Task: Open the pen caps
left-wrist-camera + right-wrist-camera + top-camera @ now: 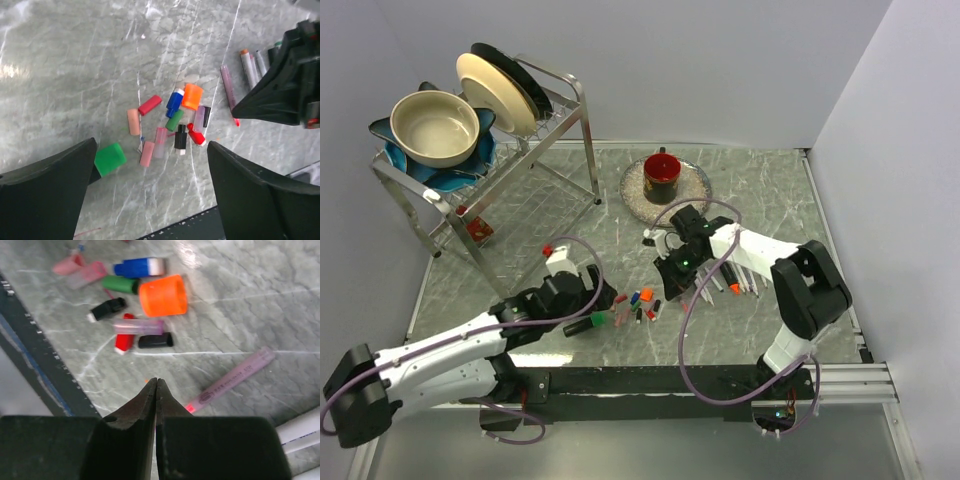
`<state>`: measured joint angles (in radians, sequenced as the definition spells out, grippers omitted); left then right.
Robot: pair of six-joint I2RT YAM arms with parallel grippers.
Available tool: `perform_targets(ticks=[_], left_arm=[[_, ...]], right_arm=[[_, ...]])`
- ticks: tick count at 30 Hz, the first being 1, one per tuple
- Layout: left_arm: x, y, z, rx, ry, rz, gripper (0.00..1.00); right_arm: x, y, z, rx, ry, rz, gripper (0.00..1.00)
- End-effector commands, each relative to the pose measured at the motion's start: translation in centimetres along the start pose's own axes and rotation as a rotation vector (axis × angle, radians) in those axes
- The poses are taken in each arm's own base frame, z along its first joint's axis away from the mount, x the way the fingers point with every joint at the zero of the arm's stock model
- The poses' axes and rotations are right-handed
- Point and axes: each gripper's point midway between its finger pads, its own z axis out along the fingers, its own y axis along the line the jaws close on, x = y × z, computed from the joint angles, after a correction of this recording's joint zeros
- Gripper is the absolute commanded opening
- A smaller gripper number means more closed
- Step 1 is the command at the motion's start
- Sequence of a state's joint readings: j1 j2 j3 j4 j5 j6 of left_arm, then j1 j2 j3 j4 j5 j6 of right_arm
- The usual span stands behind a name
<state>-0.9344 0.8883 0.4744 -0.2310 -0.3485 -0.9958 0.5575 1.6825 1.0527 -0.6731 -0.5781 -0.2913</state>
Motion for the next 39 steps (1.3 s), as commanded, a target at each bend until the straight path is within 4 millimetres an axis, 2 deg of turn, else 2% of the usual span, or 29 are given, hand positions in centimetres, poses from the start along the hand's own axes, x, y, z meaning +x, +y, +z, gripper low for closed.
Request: perform_targets(ticks=[1,5,12,19,25,29,31,33,35,39], left_arm=[[1.1,2.4,-0.4,-0.063,0.008,-0.101,0.99],[2.5,4.6,-0.3,-0.154,0.043,-0.181,0.99],[4.2,6.3,0.2,-0.281,0.083,-0.344,0.99],[4.9,6.9,0.7,-0.418,0.119,-0.383,0.99],[4.9,7.0,1.1,-0.482,0.145,-0.318,0.99],[4.8,7.5,1.2,-0.508,0.170,-0.185,0.99],[4.3,6.8,1.1,-0.501,0.186,-0.128,0.99],[4.4,7.1,0.7,-0.520,0.213,-0.041,1.00],[4.1,6.5,0.5,-0.509,0.223,0.028,0.99],[4.1,5.3,-0.5,-0.471,0.265,0.140,0.99]], right_arm=[[-0.2,-1.2,0.4,0.105,0.013,-0.020,0.08],[0.3,-1.9,1.1,0.148,0.049,-0.019,0.09],[0.9,-3.4,1.4,0.226,0.083,-0.011,0.09],[1.1,-5.2,0.9,0.321,0.097,0.001,0.09],[0.9,-6.8,-0.6,0.392,0.067,0.027,0.09],[0.6,-5.9,-1.4,0.342,0.047,0.000,0.10],[-0.2,-4.2,-1.7,0.259,0.016,-0.035,0.11],[-0.6,-2.9,-2.2,0.204,-0.006,-0.077,0.13],[-0.9,-1.8,-2.7,0.158,-0.029,-0.106,0.15],[-1.3,-1.3,-3.2,0.139,-0.056,-0.126,0.17]])
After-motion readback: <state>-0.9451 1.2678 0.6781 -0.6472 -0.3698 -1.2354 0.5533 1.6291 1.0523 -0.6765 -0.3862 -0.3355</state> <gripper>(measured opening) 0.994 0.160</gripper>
